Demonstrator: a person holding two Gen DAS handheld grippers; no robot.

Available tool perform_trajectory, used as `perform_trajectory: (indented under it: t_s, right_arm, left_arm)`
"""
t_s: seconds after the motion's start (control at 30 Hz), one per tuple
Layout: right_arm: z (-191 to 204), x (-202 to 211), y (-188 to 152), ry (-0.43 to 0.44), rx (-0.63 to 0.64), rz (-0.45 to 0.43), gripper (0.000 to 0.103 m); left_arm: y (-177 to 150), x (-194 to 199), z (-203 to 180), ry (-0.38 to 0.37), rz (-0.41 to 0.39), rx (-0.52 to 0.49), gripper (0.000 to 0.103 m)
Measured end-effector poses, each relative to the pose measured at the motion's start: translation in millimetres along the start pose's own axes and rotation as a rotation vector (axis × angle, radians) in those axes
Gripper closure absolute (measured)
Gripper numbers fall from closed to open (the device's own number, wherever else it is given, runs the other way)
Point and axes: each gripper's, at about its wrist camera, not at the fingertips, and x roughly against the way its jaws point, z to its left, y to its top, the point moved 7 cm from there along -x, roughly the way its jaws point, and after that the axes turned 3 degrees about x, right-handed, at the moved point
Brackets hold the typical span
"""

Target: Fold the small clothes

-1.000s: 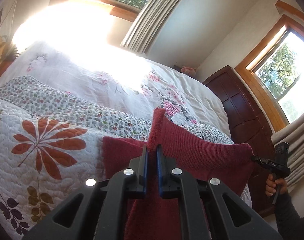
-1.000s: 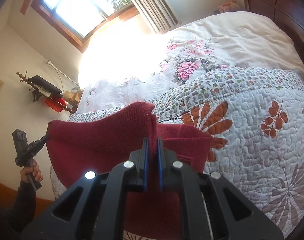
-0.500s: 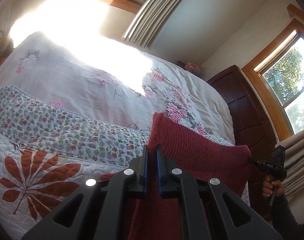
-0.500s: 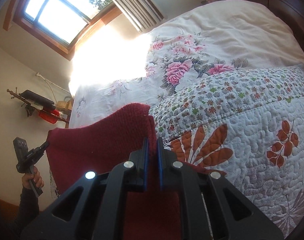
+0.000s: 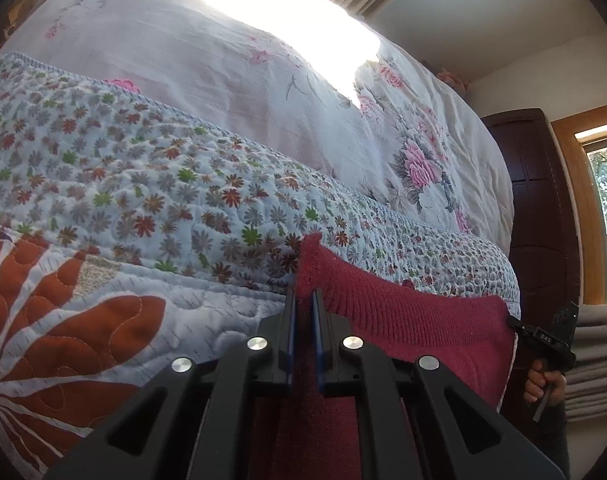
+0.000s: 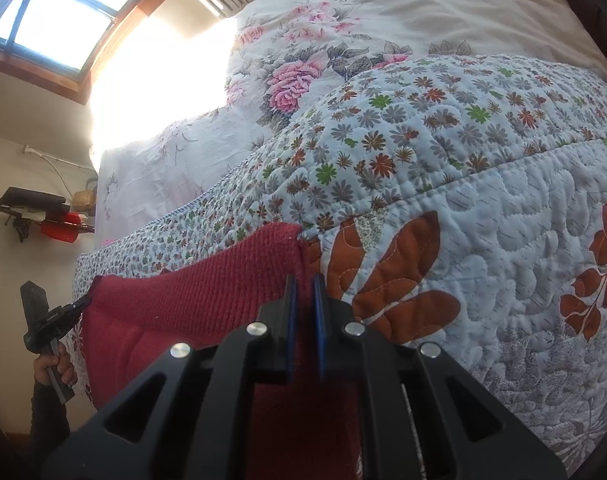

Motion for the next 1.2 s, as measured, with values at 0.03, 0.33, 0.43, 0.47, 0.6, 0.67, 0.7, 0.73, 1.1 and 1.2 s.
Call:
perform_trajectory:
  t_s: [0.03,0.33,0.43,0.47,0.6,0.67,0.7,0.73,1.1,1.2]
  right_arm:
    - [1,2,1,0.003,0.001,-0.005,0.096]
    - [-7,-22,4,-0.025,-0.039,0.014,0.096]
    - [-8,-21,-2,-0.011,-0.055,0.010,0.090]
    - [-7,-17,-4,-0.007,-0.051,0.003,0.084]
    - [11,26,-22,-0.055,0.053,-0.109,0.063]
    - [23,47,-36,-0.060,0.102,-0.166,0.063]
    - [31,53,-45,-0.045,0.121,-0.179,0.063]
    - [39,54,-54,-0.024,0.140,-0.177,0.063]
    - [49,21,-96,-0.006,0.137,-0.118,0.061]
    - [44,50,-112,0.056,0.085,-0.151,0.059]
  left_arm:
    - [3,6,-3,-0.009,-0.014,-0.011,0.096]
    - [1,-15,18,0.071,0.013,-0.003,0.096]
    - [-6,-15,21,0.071,0.021,-0.001,0.095]
    - [-8,-10,20,0.073,0.013,0.000,0.090]
    - [-12,44,6,0.131,-0.124,-0.059,0.082]
    - [-25,71,-16,0.081,-0.174,-0.117,0.081]
    - [-34,78,-30,0.027,-0.172,-0.138,0.079]
    - [-46,80,-44,-0.019,-0.155,-0.174,0.078]
    - [-106,18,-30,0.102,-0.057,-0.287,0.080]
    - [-115,55,-46,0.040,-0.109,-0.277,0.081]
